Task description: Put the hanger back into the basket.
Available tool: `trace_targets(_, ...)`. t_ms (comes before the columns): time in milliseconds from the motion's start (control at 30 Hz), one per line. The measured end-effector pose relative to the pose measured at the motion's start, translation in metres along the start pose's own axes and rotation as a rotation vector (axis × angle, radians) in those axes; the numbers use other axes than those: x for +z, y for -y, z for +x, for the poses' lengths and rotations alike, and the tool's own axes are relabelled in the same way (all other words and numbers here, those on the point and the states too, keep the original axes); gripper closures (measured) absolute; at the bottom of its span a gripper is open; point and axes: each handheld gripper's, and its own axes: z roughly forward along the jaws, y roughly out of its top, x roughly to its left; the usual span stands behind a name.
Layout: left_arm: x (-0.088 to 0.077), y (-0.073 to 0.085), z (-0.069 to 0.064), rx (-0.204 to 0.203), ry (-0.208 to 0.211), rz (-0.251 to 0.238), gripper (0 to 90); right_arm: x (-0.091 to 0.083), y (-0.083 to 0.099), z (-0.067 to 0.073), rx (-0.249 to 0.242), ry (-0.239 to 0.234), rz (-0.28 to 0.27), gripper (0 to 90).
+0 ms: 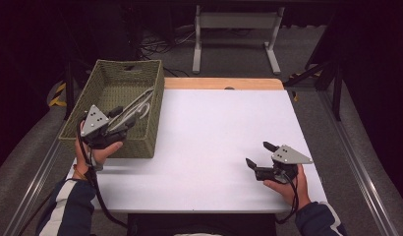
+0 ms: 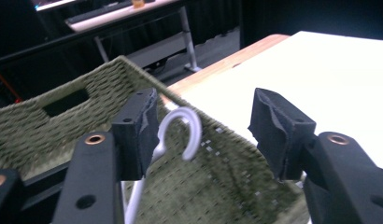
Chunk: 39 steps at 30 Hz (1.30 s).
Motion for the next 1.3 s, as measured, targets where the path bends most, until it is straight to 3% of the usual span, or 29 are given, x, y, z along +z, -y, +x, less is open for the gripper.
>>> trace_targets(467,0.014,-0.002,-0.029,0.037,0.062,-0.016,21.6,0.000,-0.002,0.004,-0.012,0.001,-0.004,16.8)
trace_targets(700,0.018,-0.004,-0.045,0.037,0.098,-0.052,11.5,0.001,-0.002,0.006,-0.009,0.001,-0.008,16.8)
trace_targets(1000,0.016,-0.006,-0.069,0.078,0.150,-0.091,10.1,0.001,-0.002,0.009,-0.011,0.012,-0.016,16.8)
trace_targets(1100,0.014,-0.004,-0.078,0.083,0.179,-0.092,9.1,0.000,-0.002,0.011,-0.009,0.014,-0.018,16.7)
trace_targets(1233,0.012,0.001,-0.086,0.125,0.198,-0.085,8.4,-0.003,-0.002,0.014,-0.010,0.018,-0.026,16.7)
trace_targets(1300,0.010,0.004,-0.091,0.118,0.210,-0.086,8.5,-0.004,-0.002,0.016,-0.015,0.025,-0.026,16.7)
